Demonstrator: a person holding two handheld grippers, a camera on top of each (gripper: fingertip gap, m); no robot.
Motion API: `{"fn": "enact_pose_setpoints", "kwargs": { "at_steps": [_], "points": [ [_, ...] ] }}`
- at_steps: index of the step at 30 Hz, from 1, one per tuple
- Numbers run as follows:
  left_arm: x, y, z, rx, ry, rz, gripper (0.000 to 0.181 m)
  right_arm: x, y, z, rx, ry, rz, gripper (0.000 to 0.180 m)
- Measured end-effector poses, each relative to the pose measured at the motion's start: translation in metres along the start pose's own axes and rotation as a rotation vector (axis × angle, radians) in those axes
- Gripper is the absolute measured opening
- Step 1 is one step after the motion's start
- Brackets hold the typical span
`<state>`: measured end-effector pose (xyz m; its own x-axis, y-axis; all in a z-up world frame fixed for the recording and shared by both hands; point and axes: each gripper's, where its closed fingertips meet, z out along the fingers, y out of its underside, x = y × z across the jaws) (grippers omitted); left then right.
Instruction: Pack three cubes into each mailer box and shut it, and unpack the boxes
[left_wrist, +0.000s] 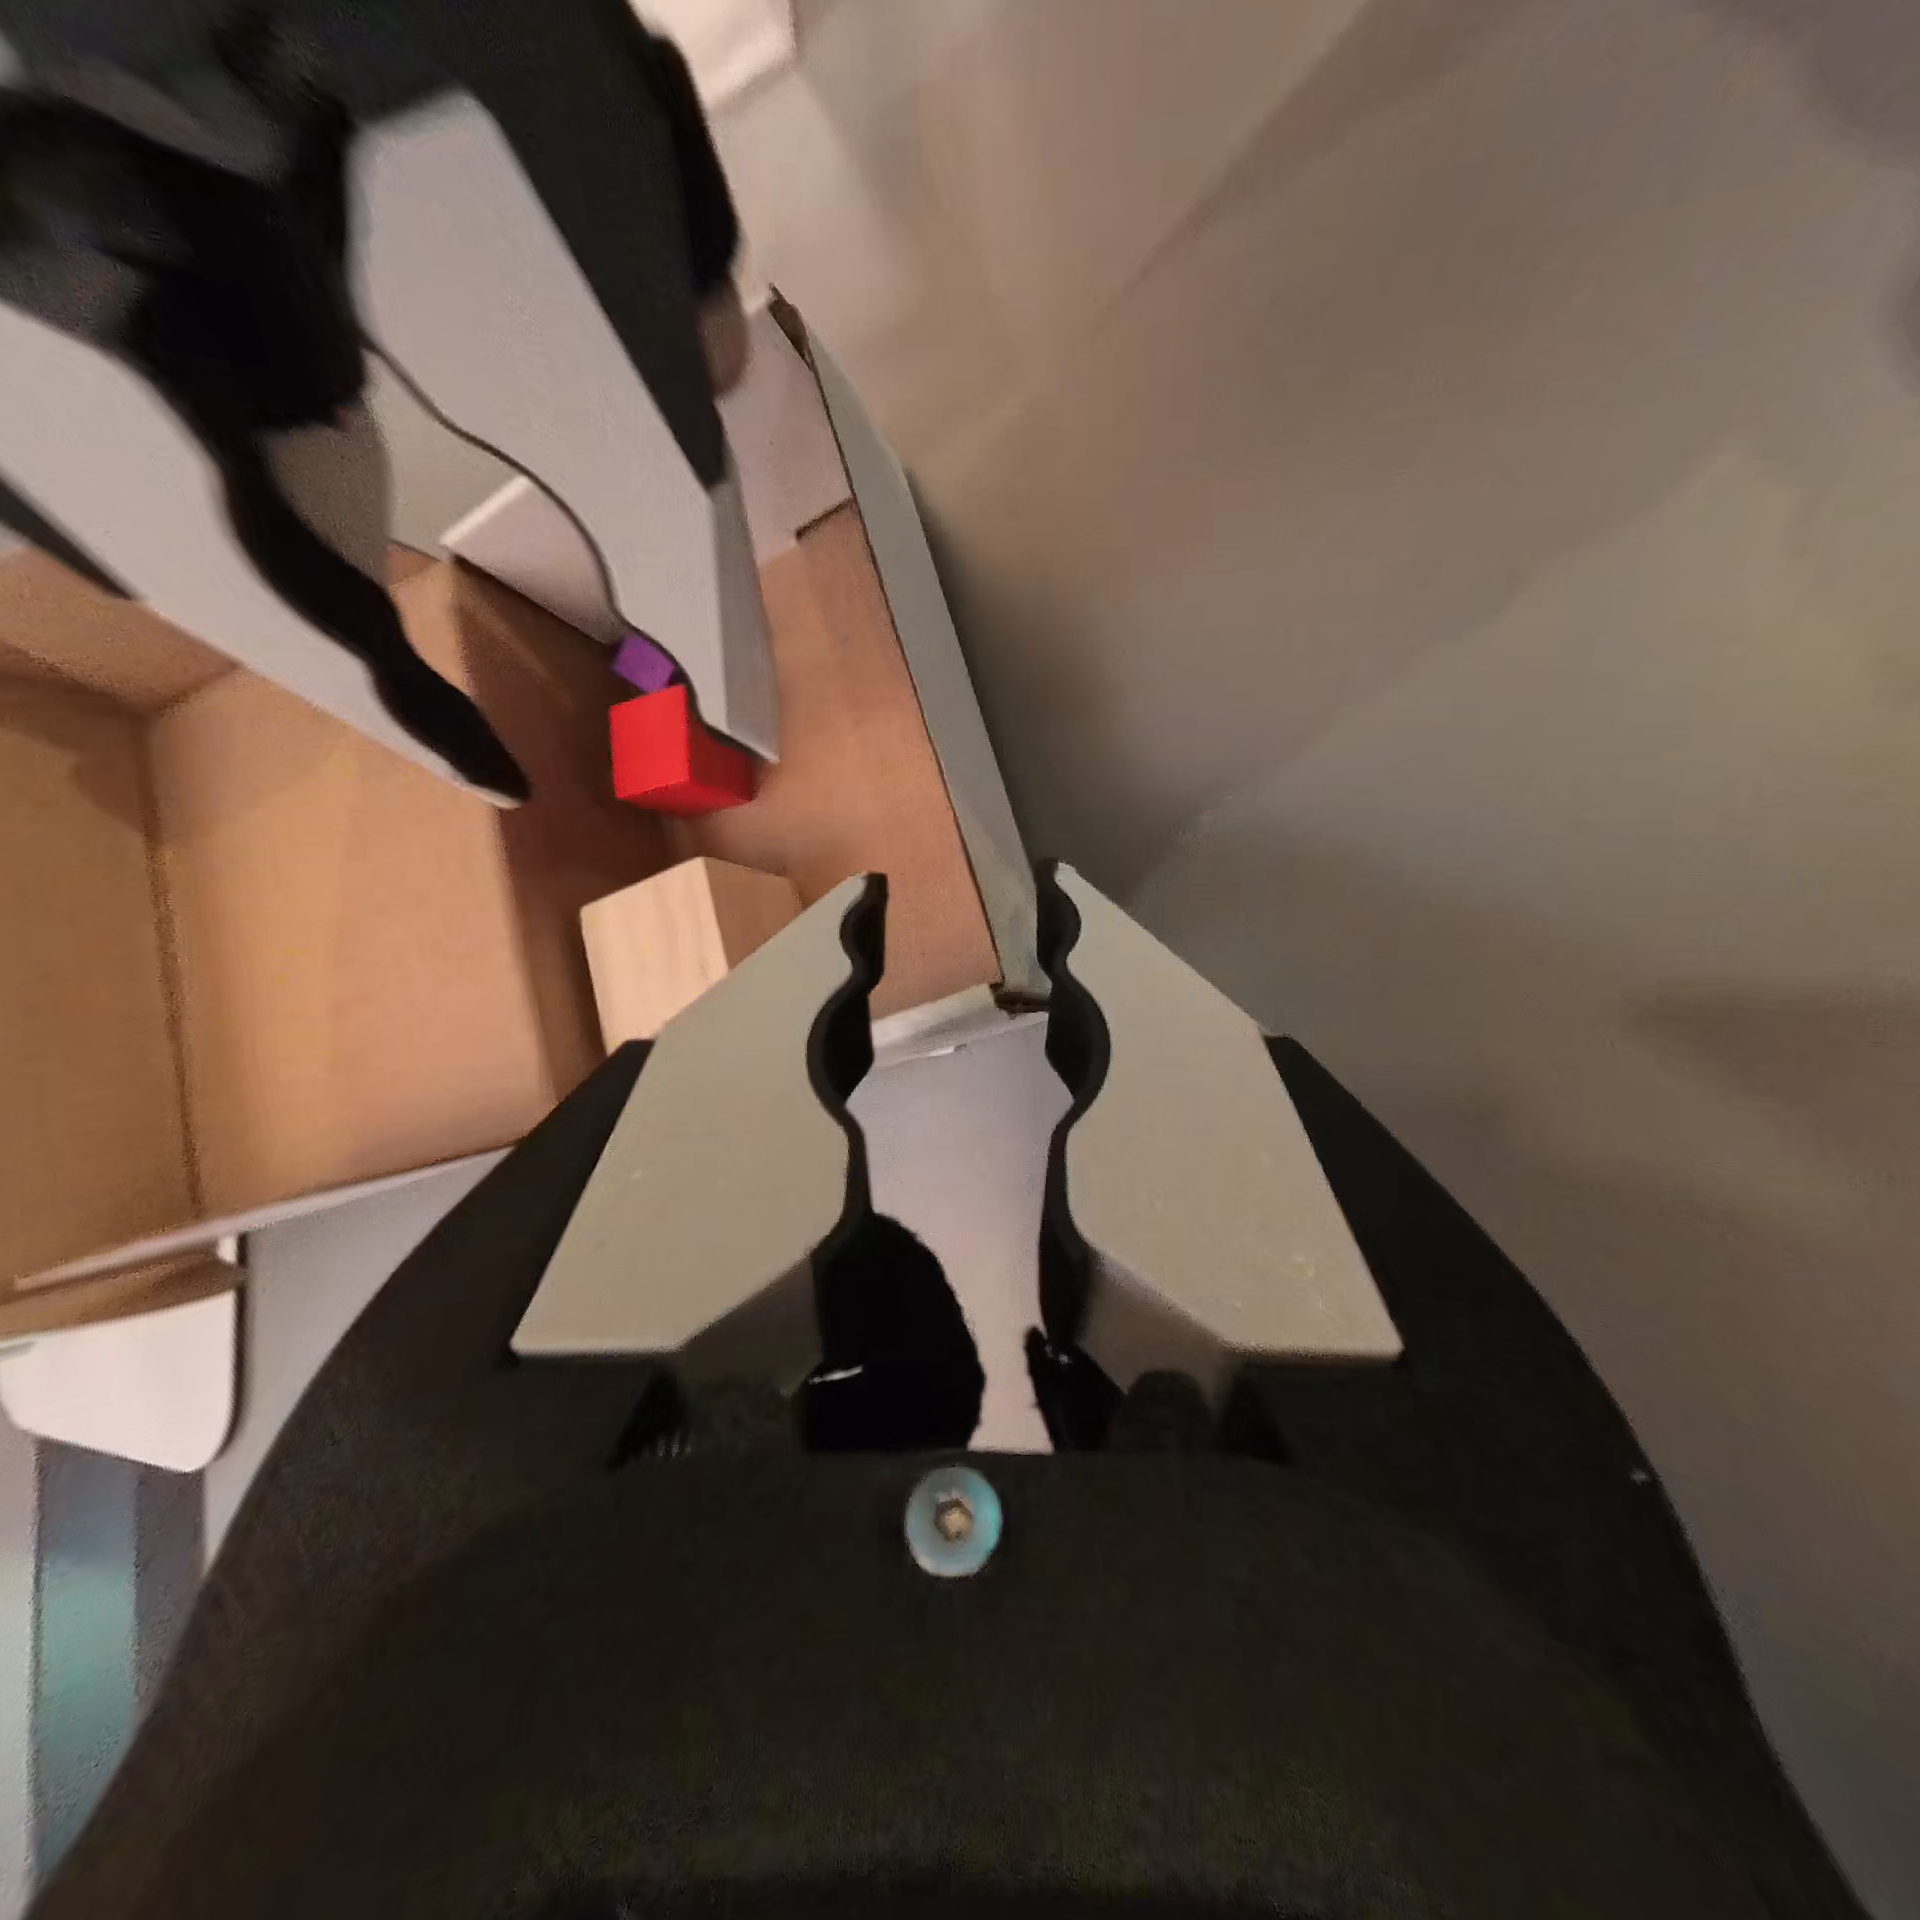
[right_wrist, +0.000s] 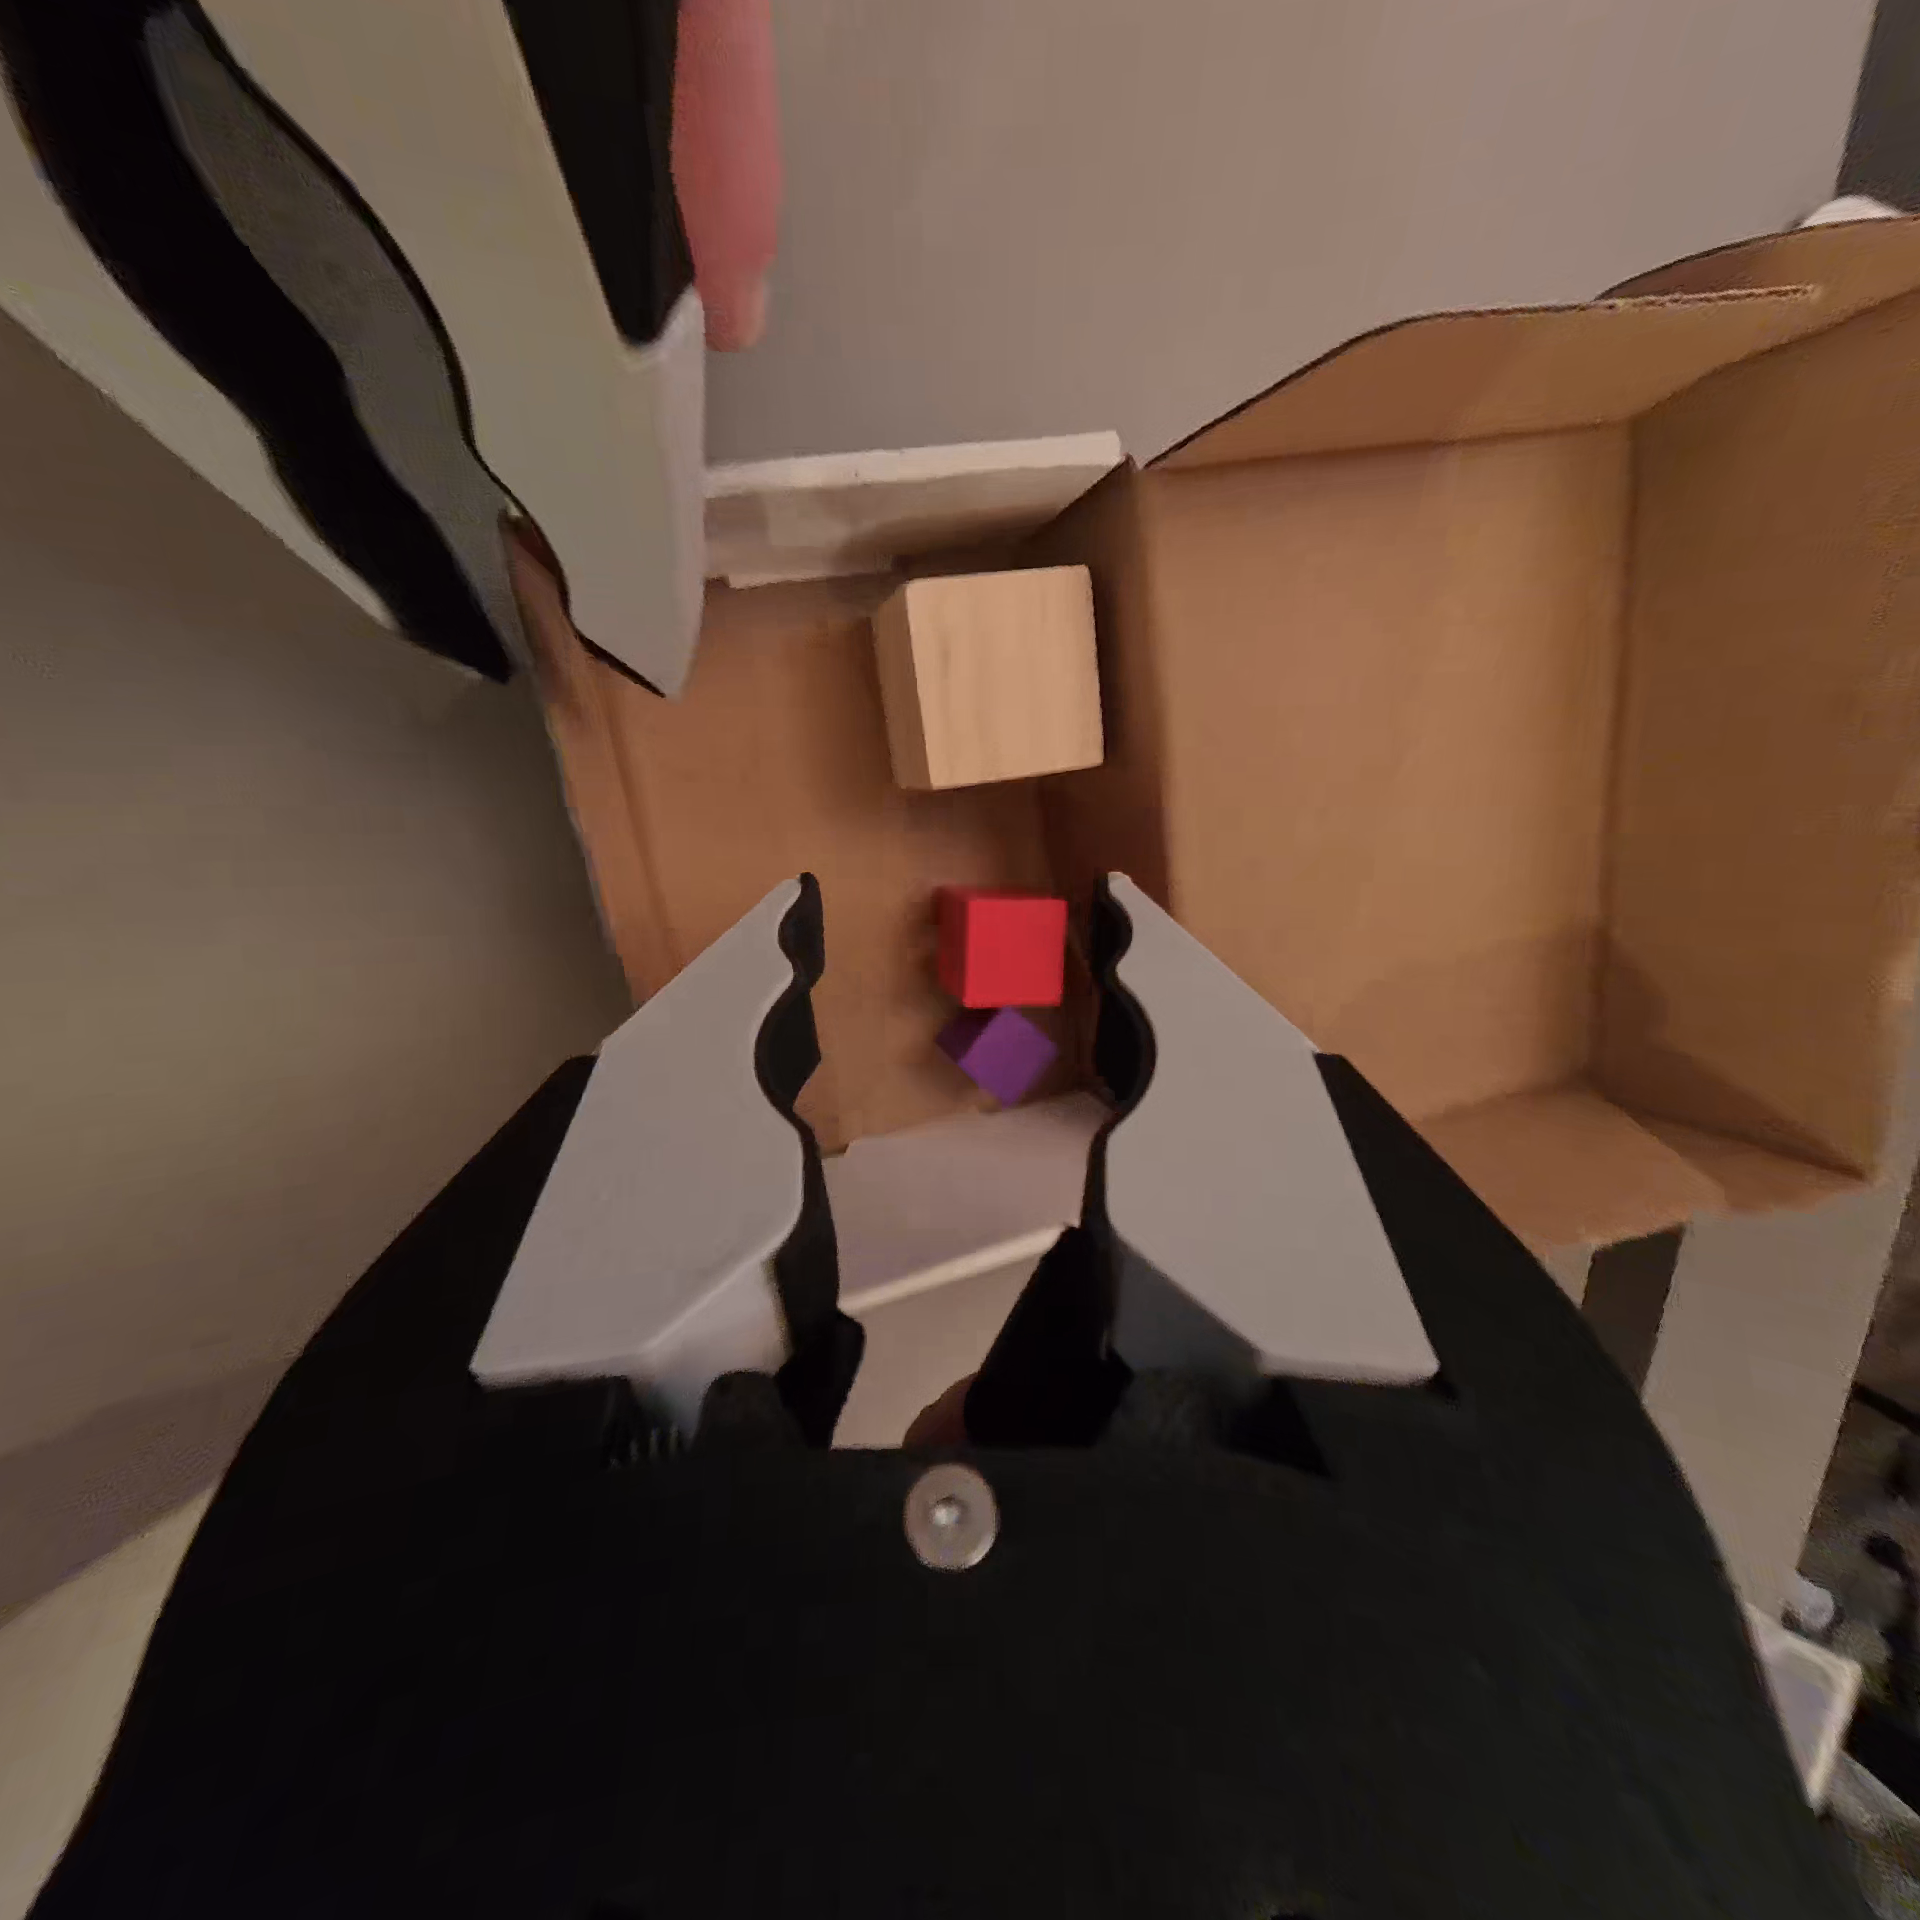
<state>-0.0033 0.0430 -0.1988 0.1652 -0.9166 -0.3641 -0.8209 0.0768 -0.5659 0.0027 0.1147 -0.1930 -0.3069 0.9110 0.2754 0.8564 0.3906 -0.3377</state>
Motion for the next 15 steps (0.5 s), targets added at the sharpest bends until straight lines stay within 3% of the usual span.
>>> {"fn": "enact_pose_setpoints", "kwargs": {
  "at_steps": [4,10,15],
  "points": [
    [-0.021,-0.001,-0.025,0.113,-0.086,-0.154,0.041,-0.002,-0.002,0.014,0.056,0.005,0.005,0.051],
    [-0.079,0.049,-0.035,0.116,-0.279,-0.577,0.055,-0.003,-0.011,0.015,0.093,0.024,-0.011,0.053],
    [-0.091,0.059,-0.01,0.203,-0.138,-0.841,0.072,-0.004,-0.015,0.021,0.096,0.016,-0.016,0.057]
  ]
}}
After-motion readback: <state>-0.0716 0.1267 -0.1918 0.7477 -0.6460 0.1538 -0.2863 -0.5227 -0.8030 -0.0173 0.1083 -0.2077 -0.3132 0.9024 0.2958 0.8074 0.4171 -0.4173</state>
